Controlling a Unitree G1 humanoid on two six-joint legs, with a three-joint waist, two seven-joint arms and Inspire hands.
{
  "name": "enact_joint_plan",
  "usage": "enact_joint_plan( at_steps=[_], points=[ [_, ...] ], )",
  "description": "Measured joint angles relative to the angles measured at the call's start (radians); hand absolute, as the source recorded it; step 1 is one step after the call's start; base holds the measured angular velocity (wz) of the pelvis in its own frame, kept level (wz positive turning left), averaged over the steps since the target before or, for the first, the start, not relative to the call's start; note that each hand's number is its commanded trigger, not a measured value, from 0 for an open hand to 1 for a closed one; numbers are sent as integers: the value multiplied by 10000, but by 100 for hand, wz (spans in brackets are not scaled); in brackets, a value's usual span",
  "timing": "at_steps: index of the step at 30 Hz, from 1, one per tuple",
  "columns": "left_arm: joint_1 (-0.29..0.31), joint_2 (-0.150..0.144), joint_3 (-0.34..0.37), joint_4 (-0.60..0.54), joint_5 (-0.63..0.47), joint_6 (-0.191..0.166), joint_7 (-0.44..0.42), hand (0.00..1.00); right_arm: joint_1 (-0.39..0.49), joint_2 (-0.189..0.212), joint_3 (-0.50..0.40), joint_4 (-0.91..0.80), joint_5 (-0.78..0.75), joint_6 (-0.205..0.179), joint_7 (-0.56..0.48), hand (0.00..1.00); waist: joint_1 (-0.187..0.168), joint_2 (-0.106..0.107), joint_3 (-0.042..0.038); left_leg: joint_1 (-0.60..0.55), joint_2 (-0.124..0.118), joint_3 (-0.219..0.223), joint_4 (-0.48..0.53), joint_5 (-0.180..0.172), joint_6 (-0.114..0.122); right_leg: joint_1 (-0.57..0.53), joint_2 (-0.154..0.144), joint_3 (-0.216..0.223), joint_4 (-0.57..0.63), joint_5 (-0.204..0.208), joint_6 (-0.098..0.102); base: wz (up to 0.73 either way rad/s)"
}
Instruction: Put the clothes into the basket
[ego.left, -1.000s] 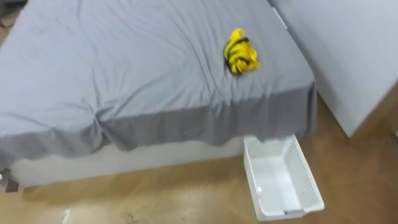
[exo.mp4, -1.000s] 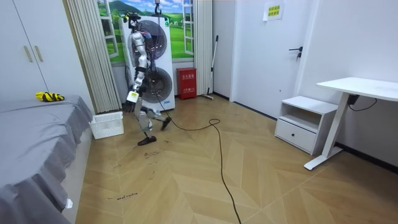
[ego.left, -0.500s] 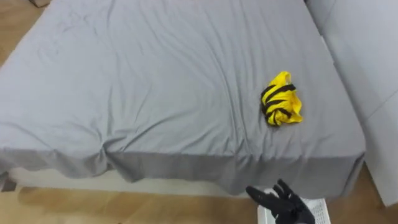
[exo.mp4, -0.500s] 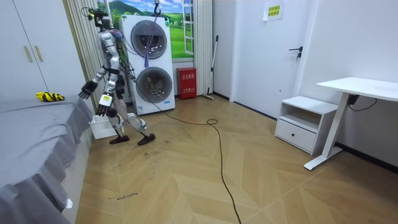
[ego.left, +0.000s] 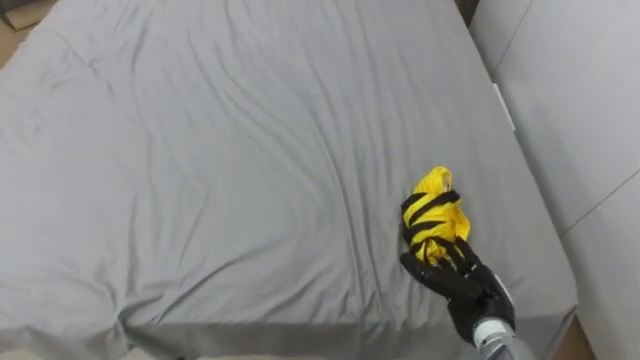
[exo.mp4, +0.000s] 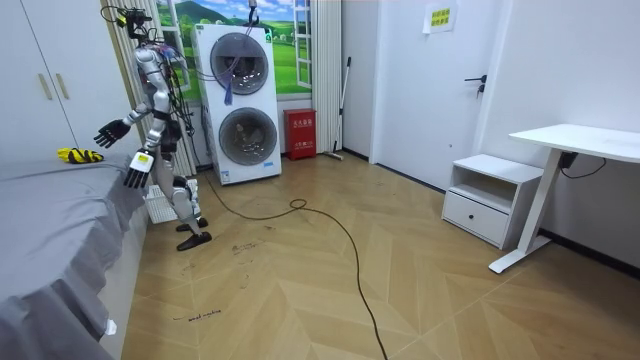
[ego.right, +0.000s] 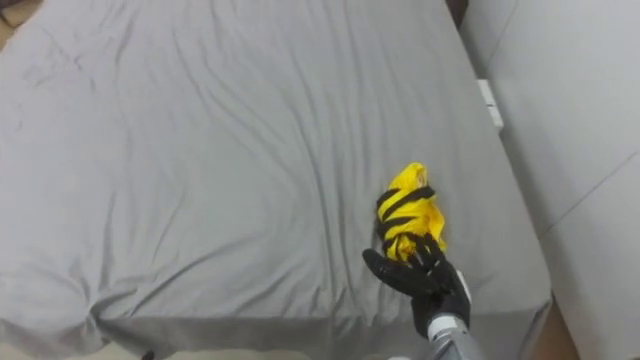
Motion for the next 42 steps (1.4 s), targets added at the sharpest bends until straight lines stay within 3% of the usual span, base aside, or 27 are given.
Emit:
enact_joint_plan(
  at_steps=[10, 16, 22, 29, 37, 42],
  points=[
    [222, 220, 251, 4, 5, -10, -2, 0, 119, -25, -295, -512, -618, -39, -118, 0, -170, -215, 47, 77, -231, 54, -352, 69, 105, -26, -127, 0, -131, -101, 169, 1],
    [38, 273, 380, 160, -8, -20, 10, 0, -384, -81, -288, -128, -460, -122, -695, 0, 75, -366, 104, -188, -258, 54, -375, 84, 129, -266, -148, -64, -121, -82, 201, 2],
    [-174, 297, 520, 346, 13, -19, 13, 0, -1607, -355, -286, 1284, -351, -129, -1316, 0, 181, -458, 107, -793, -277, -136, -278, 124, 176, -774, -177, -180, 45, -79, 198, 7],
    [-628, 386, 669, 519, -21, 145, -209, 0, -2804, -791, -321, 2905, -534, -124, -1908, 0, 479, -508, 178, -1531, -294, -383, -15, 144, 196, -1291, -221, -501, 99, -50, 181, 12],
    [-1070, 383, 572, 746, 0, 211, -205, 0, -4180, -887, -328, 4706, 189, -103, -2097, 0, 690, -476, 216, -2114, -369, -521, -21, 279, 261, -1822, -318, -691, 179, -24, 208, 8],
    [-1259, 318, 550, 813, -6, 278, -297, 0, -4589, -1021, -614, 5601, 132, -23, -1967, 0, 940, -387, 338, -2191, -422, -664, -66, 291, 270, -1899, -346, -715, 179, -19, 217, 2]
  ],
)
